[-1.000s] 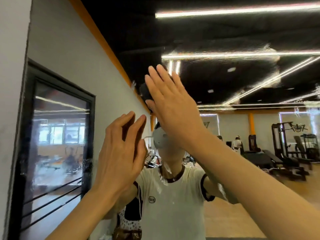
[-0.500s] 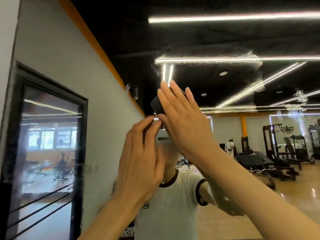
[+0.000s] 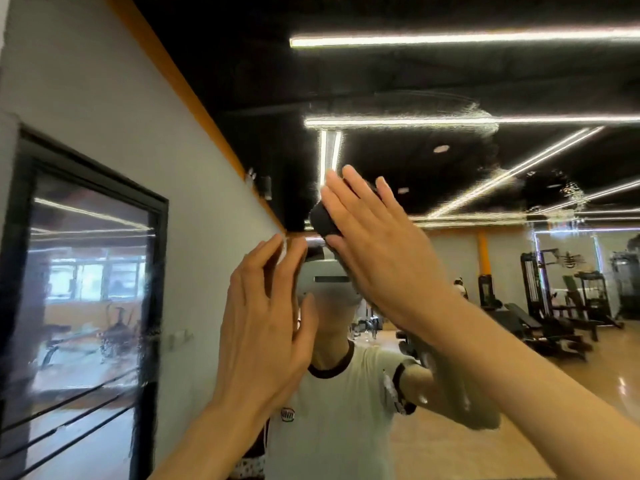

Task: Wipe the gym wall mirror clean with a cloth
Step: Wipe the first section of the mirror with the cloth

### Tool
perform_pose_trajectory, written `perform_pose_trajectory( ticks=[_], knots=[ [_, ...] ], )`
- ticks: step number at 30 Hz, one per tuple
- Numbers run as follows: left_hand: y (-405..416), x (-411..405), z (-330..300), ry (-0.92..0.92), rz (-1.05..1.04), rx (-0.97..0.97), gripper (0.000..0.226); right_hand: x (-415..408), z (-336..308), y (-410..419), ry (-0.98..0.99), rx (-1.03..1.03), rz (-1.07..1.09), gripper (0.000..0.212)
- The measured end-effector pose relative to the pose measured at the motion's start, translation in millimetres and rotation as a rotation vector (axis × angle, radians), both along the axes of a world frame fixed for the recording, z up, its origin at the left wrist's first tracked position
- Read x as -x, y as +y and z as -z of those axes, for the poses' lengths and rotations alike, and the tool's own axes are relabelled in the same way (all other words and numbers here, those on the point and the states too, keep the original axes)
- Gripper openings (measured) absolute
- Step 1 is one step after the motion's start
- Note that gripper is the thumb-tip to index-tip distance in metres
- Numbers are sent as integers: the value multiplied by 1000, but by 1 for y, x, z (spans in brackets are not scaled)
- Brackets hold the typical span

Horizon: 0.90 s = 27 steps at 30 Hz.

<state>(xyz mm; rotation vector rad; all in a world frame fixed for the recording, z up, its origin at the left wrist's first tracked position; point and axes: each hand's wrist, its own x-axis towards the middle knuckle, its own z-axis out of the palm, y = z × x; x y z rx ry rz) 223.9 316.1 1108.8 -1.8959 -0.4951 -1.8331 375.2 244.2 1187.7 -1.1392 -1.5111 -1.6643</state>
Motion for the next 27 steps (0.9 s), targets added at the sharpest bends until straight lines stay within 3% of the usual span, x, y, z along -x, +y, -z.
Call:
perform_pose_trajectory(
  ticks=[3, 6, 8, 12, 15, 17, 20, 22, 24, 27],
  knots=[
    [1, -1, 2, 14, -31, -7, 56, -47, -9, -27, 182, 18, -57, 53],
    [2, 1, 1, 30, -65, -6, 54, -96, -14, -57, 539, -152, -58, 50],
    [2, 0, 1, 27, -70, 3, 53, -81, -21, -52, 635, -226, -41, 52],
    [-1, -7, 2, -16, -54, 3, 51, 7, -51, -2, 300, -83, -38, 56],
    [0, -9, 2, -42, -51, -12, 51, 15, -71, 2, 74, 25, 78, 55],
    [2, -9, 2, -38, -43, -6, 51, -25, -80, -15, 151, -31, 4, 51],
    [3, -7, 2, -27, -45, 8, 52, -92, -81, -46, 436, -221, -14, 52],
    [2, -8, 2, -17, -47, 19, 52, -96, -79, -52, 588, -256, 9, 52],
    [2, -8, 3, -18, -47, 18, 52, -59, -80, -41, 538, -227, 1, 52],
    [-1, -10, 2, -47, -23, 32, 53, 10, -91, -4, 259, -99, 15, 55]
  ],
)
